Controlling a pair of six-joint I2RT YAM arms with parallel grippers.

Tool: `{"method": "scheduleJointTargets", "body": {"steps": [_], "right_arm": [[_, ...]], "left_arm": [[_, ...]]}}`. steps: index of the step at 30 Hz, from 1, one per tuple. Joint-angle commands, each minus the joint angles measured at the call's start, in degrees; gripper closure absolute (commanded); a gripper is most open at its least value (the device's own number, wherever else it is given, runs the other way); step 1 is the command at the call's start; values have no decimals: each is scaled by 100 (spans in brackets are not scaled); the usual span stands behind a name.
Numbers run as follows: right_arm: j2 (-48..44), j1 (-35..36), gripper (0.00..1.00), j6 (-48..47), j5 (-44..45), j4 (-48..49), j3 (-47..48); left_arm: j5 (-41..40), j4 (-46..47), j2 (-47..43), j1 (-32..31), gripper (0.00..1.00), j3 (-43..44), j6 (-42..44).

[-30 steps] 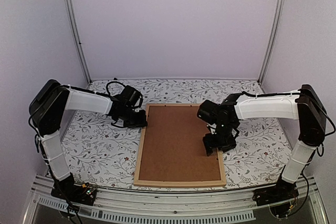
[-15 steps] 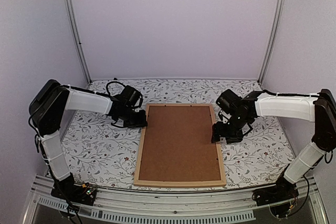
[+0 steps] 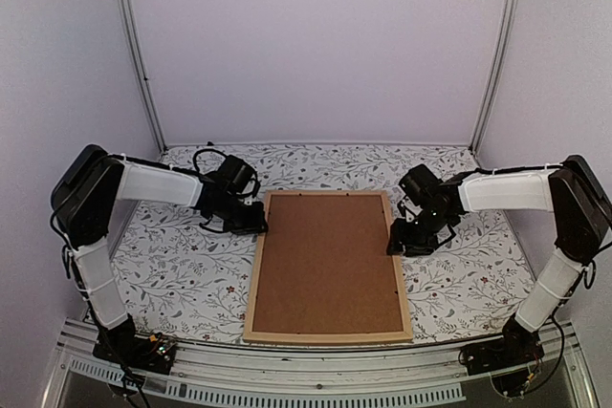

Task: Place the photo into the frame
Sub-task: Press the fastener onto the backboard.

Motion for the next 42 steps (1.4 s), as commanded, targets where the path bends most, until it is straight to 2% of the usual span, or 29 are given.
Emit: {"method": "scheduleJointTargets", "body": {"steps": [1,9,14,16,20,22,34,38,42], "right_arm": [[194,-53,51,-195,-219,406,-119],[204,-109,60,-299,-300,551,-333],[95,-167,64,-397,-309,600,-475],[60,-176,66,-431,-311,629,-500],[19,-185,72,-452,-360,758,-523],[41,-185,76,-446,-358,795,-514],[159,-185,85,-299,-549,1226,-609],[203,-179,86,-252,-551,1297,-599],[239,-184,87,-217,-671,1456,-624]], "left_arm": [[281,-381,-328,34,68,198,306],[438,-535,-532,222,46,386,387],[686,-594,-571,442,44,348,544],[515,-751,-581,512,42,403,728],[-132,-1149,-576,534,27,623,1018],[-346,-1305,-485,555,24,786,1113],[-1166,-2474,435,493,13,2107,1273],[-1496,-2862,354,234,5,2111,1170],[-1610,-3147,123,-56,3,1829,933]]}}
